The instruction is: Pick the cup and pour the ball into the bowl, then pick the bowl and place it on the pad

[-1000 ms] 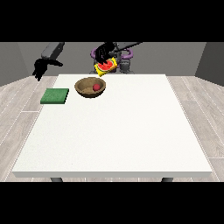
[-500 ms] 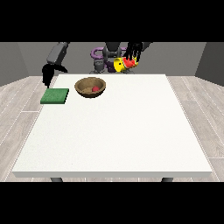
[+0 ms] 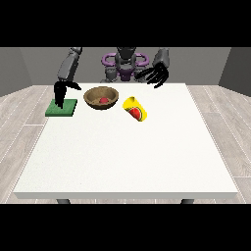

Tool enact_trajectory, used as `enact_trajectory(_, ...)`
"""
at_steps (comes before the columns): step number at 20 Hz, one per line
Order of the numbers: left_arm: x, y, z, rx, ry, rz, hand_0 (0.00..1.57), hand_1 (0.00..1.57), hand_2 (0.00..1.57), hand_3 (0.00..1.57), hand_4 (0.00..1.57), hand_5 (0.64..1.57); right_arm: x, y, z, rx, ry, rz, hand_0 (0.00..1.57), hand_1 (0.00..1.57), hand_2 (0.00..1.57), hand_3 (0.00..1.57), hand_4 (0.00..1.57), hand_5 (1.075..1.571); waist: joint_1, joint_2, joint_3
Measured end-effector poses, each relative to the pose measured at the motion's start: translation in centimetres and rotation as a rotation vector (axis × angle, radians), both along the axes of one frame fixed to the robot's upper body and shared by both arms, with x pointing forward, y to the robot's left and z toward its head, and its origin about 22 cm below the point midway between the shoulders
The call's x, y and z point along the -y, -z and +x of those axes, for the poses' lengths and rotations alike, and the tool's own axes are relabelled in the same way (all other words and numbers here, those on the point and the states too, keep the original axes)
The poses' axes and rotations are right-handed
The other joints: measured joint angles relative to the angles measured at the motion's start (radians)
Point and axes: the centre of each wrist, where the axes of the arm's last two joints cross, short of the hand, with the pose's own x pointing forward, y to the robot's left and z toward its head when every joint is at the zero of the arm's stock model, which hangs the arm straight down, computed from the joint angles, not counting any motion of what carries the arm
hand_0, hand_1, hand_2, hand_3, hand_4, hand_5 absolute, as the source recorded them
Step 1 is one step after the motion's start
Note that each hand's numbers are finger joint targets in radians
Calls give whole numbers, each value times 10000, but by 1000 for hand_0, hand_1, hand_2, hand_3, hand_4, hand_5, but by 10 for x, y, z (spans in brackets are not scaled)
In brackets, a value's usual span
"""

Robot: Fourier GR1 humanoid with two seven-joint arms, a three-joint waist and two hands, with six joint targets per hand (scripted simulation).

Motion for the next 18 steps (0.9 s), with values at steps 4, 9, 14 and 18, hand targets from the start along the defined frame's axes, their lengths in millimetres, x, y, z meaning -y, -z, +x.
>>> enact_trajectory(4,-18,19,0,-276,284,-1952,0,0,0,0,0,1518,-28,3,7,63,-459,120,0,0,0,0,294,1553,-367,304,9)
enact_trajectory(9,-45,55,-4,-918,327,-3038,0,0,0,0,0,1527,-57,18,2,-552,-1003,-68,0,0,0,0,0,1545,-828,-87,29)
enact_trajectory(14,-48,56,-1,-1348,446,-3410,0,0,0,0,0,1537,-62,29,-4,-1123,-1136,-61,0,0,0,0,93,1540,-915,-505,44)
enact_trajectory(18,-44,53,-1,-1329,698,-3430,0,0,0,0,0,1551,-66,44,-11,-1194,-1004,155,0,0,0,0,260,1550,-718,-455,33)
